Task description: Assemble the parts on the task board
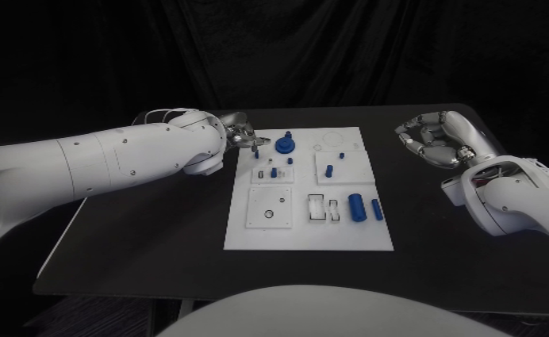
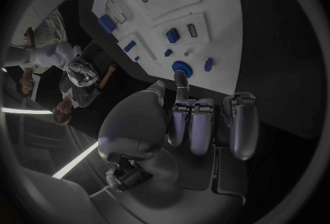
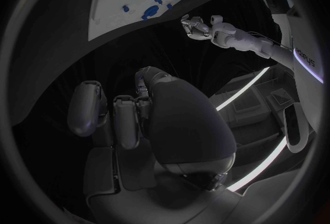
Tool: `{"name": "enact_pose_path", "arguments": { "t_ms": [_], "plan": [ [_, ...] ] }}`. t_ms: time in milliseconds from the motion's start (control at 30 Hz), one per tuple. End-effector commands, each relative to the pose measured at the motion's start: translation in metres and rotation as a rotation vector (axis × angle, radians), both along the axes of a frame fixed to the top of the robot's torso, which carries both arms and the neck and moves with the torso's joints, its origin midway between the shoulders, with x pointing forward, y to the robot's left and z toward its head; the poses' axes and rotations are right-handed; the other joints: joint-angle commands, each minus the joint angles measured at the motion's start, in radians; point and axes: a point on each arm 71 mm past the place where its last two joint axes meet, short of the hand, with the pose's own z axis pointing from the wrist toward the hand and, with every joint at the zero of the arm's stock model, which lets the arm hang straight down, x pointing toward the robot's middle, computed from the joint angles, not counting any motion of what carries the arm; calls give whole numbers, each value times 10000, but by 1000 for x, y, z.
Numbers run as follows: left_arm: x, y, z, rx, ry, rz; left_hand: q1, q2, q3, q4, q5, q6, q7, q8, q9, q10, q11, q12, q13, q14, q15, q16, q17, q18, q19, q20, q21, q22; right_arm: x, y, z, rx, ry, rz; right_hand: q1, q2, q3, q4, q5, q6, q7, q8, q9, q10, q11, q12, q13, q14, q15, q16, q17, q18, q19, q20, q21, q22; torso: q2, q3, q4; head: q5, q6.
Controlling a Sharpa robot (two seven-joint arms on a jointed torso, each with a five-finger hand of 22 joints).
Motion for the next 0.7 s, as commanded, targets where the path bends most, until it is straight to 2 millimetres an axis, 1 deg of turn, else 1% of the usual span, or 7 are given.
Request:
{"name": "enact_pose_path", "arguments": {
  "t_ms": [33, 100, 167, 300, 367, 500, 700],
  "plan": [
    [2, 4, 2, -225, 575, -31, 298, 21, 37, -131, 43, -66, -54, 26, -3, 1035, -60, 36, 2634, 1021, -74, 27, 2635, -74, 530, -75, 16, 2250, 1, 0, -2, -33, 99, -36, -91, 14, 58, 26, 57, -46, 21, 68, -12, -61, -12, -16, 393, 521, -21, -35, 1479, 106, -81, 4, -65, 1560, 12, -5, -3, 47, -1],
    [6, 10, 1, 2, 880, 76, 372, 14, 35, -144, 57, -121, -40, -20, -35, 1035, -53, 36, 2634, 1021, -70, 27, 2635, -65, 512, -76, -21, 2238, 2, 1, -2, -38, 92, -13, -91, 14, 58, 26, 57, -46, 21, 68, -12, -61, -12, -16, 393, 521, -21, -35, 1479, 106, -81, 4, -65, 1560, 11, -5, -3, 70, -1],
    [10, 15, 0, 196, 1097, 152, 615, -31, 16, -200, 78, -277, 15, -209, -182, 1035, -9, 36, 2634, 1021, -39, 27, 2635, -48, 473, -59, -95, 2214, 2, 2, -2, -39, 76, 9, -91, 14, 58, 26, 57, -46, 21, 68, -12, -61, -12, -16, 393, 521, -21, -35, 1479, 106, -81, 4, -65, 1560, 8, -4, -1, 82, -1],
    [19, 21, -1, 647, 1122, 152, 774, -60, 5, -249, 197, -296, 29, -271, -245, 1035, 5, 36, 2634, 1021, -26, 27, 2635, -60, 492, -46, -39, 2230, 3, 3, -2, -32, 55, 61, -99, 18, 58, 32, 57, -43, 20, 71, -12, -46, -12, -9, 410, 520, -21, -36, 1478, 106, -80, 5, -63, 1561, 6, -3, 4, 73, -1],
    [25, 23, -1, 842, 1050, 150, 784, -104, -29, -248, 192, -308, 42, -288, -259, 1035, 14, 36, 2634, 1021, -21, 27, 2635, -59, 489, -41, -42, 2229, 3, 4, -2, -28, 49, 95, -99, 18, 58, 32, 57, -43, 20, 71, -12, -46, -12, -9, 410, 520, -21, -36, 1478, 106, -80, 5, -63, 1561, 7, -3, 5, 60, -1],
    [34, 24, -2, 1101, 1002, 152, 738, -166, -158, -159, 100, -399, 103, -368, -312, 1035, 60, 36, 2634, 1021, 14, 27, 2635, -56, 476, -16, -58, 2223, 3, 6, -2, -22, 47, 142, -99, 18, 58, 32, 57, -43, 20, 71, -12, -46, -12, -9, 410, 520, -21, -36, 1478, 106, -80, 5, -63, 1561, 14, -5, 5, 86, -1],
    [43, 18, -5, 1287, 1044, 84, 650, -144, -287, -27, 16, -494, 159, -440, -356, 1035, 111, 36, 2634, 1021, 58, 27, 2635, -46, 452, 20, -98, 2209, 4, 8, -3, -11, 54, 195, -104, 25, 61, 35, 59, -40, 18, 76, -11, -35, -13, -3, 423, 526, -21, -24, 1489, 101, -72, 5, -45, 1566, 46, -25, 0, 115, -1]
  ]
}}
